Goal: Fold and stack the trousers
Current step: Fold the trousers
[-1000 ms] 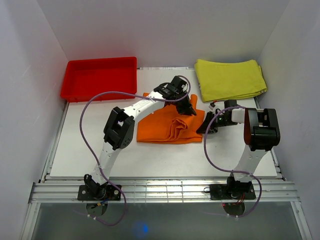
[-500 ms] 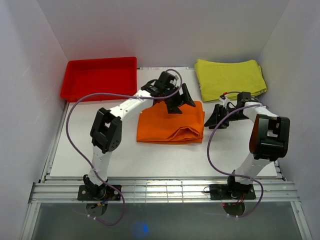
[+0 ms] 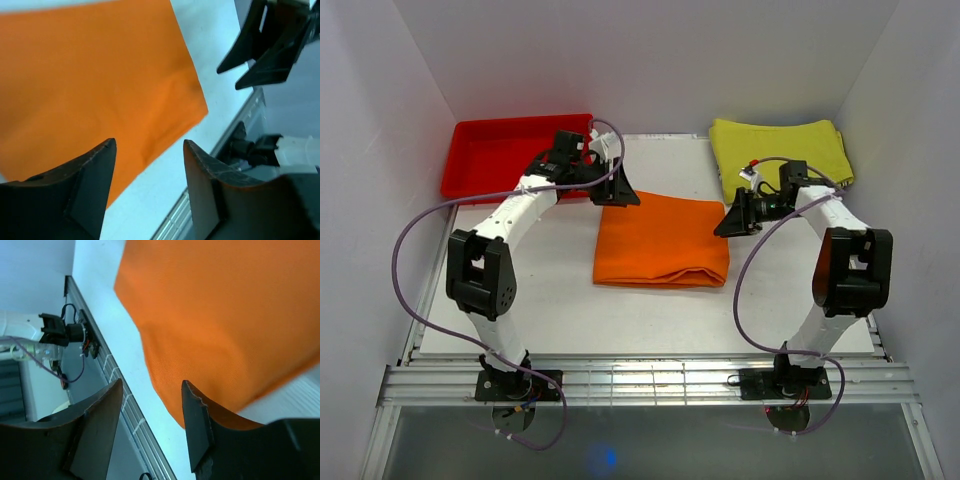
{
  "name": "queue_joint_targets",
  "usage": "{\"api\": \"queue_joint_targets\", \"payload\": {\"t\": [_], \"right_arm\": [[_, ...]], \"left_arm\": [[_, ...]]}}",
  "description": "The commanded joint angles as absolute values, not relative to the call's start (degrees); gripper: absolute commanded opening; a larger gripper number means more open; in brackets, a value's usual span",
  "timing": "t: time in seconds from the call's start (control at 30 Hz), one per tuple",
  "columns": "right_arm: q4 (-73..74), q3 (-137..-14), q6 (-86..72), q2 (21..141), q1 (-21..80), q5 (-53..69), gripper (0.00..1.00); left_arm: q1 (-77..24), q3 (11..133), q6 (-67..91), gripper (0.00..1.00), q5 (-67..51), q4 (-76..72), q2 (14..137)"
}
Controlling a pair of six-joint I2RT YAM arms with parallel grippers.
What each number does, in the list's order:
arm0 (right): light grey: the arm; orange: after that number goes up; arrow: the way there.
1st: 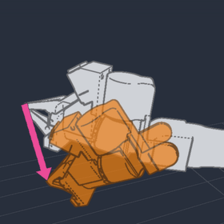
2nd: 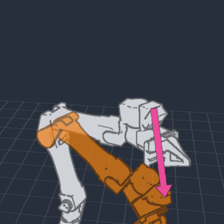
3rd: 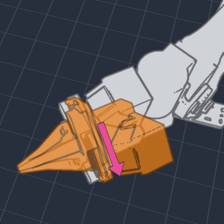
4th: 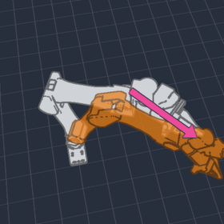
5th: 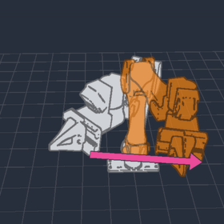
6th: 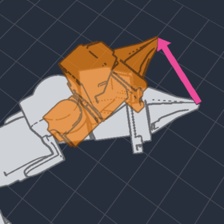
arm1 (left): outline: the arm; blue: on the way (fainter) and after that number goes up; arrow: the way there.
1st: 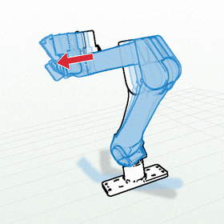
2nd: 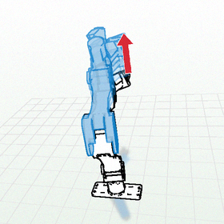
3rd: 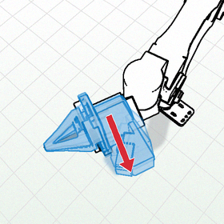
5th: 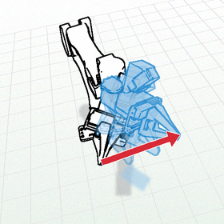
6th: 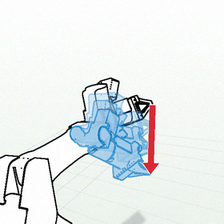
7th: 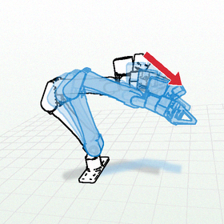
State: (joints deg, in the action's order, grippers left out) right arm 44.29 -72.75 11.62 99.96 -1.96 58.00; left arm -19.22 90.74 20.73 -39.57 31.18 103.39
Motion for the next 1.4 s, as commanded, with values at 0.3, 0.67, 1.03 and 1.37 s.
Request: {"api": "queue_joint_targets", "payload": {"t": [0.3, 0.67, 1.03, 1.37], "right_arm": [[48.51, -63.11, 18.72, 111.96, 6.86, 54.95, 0.42], [50.97, -72.33, 21.79, 107.7, 5.1, 44.38, 0.38], [44.57, -67.85, 14.16, 96.86, -3.25, 42.81, 0.66], [42.54, -66.53, 9.4, 99.58, -7.02, 45.0, 0.79]], "left_arm": [[-15.83, 69.36, 14.58, 0.42, -53.72, 30.77, 107.83], [-9.49, 69.16, 7.93, 0.42, -51.93, 31.9, 110.31], [-12.04, 73.74, -8.0, 0.79, -32.17, 37.35, 93.08], [-35.92, 68.21, -30.4, 0.98, -18.21, 23.66, 88.15]]}}
